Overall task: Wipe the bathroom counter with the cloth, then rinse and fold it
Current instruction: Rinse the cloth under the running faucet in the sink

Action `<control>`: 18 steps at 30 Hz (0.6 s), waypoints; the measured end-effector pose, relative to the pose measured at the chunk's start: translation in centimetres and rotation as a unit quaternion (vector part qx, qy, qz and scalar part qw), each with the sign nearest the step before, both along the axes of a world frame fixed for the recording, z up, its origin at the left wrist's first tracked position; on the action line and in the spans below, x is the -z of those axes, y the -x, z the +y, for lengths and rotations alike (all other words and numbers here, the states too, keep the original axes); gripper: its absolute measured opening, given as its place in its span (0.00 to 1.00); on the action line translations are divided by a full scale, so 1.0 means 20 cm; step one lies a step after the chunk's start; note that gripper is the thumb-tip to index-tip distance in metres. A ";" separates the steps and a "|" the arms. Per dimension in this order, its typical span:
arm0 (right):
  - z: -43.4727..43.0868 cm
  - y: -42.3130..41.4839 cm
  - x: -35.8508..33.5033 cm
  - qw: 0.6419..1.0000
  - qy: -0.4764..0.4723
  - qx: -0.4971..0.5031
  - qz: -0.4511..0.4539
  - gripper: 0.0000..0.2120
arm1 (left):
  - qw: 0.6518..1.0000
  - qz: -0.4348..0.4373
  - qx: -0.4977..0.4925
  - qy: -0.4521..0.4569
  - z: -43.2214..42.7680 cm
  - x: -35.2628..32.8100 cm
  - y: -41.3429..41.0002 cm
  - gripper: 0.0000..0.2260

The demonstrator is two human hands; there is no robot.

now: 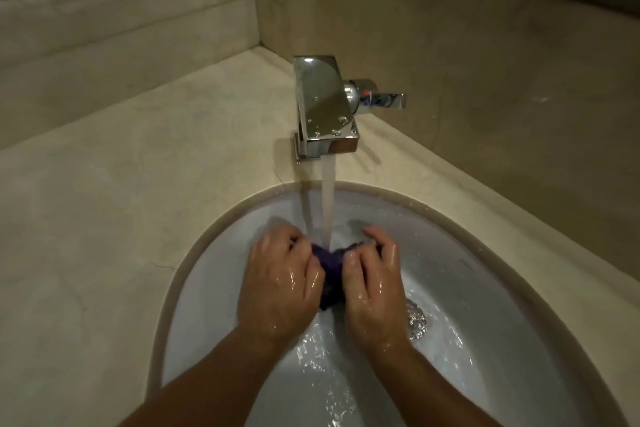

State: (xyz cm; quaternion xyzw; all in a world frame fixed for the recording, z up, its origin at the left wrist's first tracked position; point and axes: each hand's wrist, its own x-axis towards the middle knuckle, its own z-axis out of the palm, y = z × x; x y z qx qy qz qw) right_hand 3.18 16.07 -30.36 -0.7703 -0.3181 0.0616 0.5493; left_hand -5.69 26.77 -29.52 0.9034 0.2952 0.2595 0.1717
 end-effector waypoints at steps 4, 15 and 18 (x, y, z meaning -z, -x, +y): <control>-0.01 0.02 0.09 0.973 -0.049 0.137 0.178 0.09 | 0.996 0.066 -0.022 0.048 -0.06 0.12 0.01 0.13; 0.05 -0.05 0.23 0.987 0.125 0.094 -0.021 0.15 | 0.992 0.111 -0.051 0.029 -0.10 0.17 -0.14 0.20; 0.07 -0.09 0.24 0.983 0.146 0.090 -0.063 0.17 | 0.985 0.163 -0.064 -0.004 -0.09 0.17 -0.16 0.17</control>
